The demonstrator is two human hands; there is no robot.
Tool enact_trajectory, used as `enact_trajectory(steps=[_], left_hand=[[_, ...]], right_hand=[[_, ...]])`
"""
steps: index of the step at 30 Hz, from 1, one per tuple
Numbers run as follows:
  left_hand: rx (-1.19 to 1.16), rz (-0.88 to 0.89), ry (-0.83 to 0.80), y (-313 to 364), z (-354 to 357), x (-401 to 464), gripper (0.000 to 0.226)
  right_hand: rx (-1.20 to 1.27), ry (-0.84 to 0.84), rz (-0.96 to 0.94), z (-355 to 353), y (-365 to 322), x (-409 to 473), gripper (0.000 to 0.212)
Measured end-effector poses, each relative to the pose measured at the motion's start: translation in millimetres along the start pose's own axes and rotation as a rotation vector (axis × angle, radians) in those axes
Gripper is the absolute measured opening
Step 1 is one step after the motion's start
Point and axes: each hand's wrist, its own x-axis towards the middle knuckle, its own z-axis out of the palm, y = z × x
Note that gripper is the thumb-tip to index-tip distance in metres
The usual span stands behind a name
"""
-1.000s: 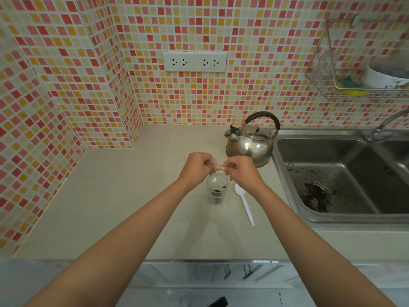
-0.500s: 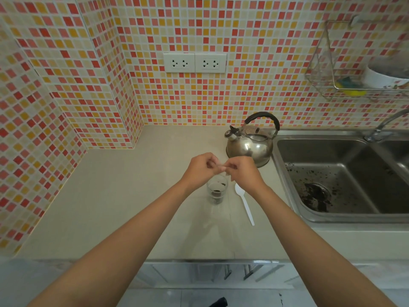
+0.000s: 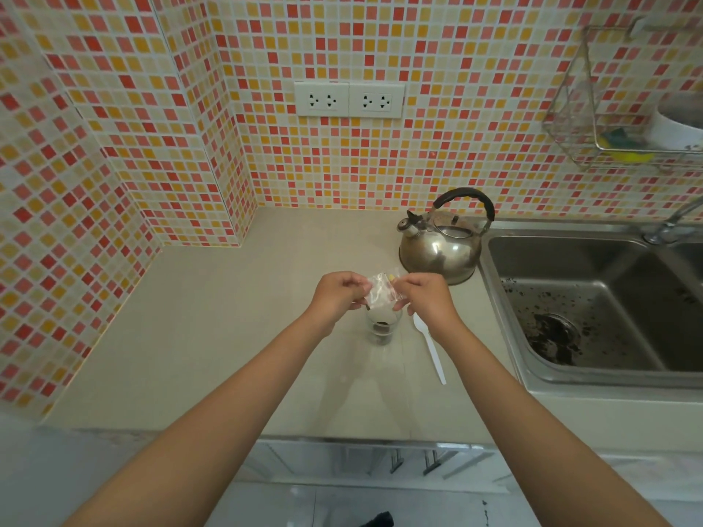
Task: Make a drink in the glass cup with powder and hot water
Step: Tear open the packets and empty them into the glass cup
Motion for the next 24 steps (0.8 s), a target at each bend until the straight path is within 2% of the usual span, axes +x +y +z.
enact_trajectory(steps=[5, 8, 11, 15, 20, 24], left_hand=[[0.066, 0.039, -0.017, 0, -8, 2, 0.006], [0.056, 0.003, -0.015, -1, -7, 2, 0.002], [0.034, -0.057, -0.027, -5, -6, 2, 0.003], [0.046, -0.098, -0.028, -8, -15, 0, 0.013], [0.021, -0.113, 0.091, -14, -48, -3, 0.014], [0.036, -0.167, 0.18, -30, -74, -6, 0.017]], right_hand=[[-0.015, -0.006, -0.001, 6, 1, 0, 0.01], [-0.054, 0.033, 0.045, 9, 6, 1, 0.023], [-0.021, 0.066, 0.097, 11, 11, 0, 0.026], [0.039, 0.044, 0.155, 19, 12, 0, 0.014], [0.08, -0.036, 0.193, 50, 7, -1, 0.023], [0.002, -0.042, 0.171, 89, 14, -1, 0.024]])
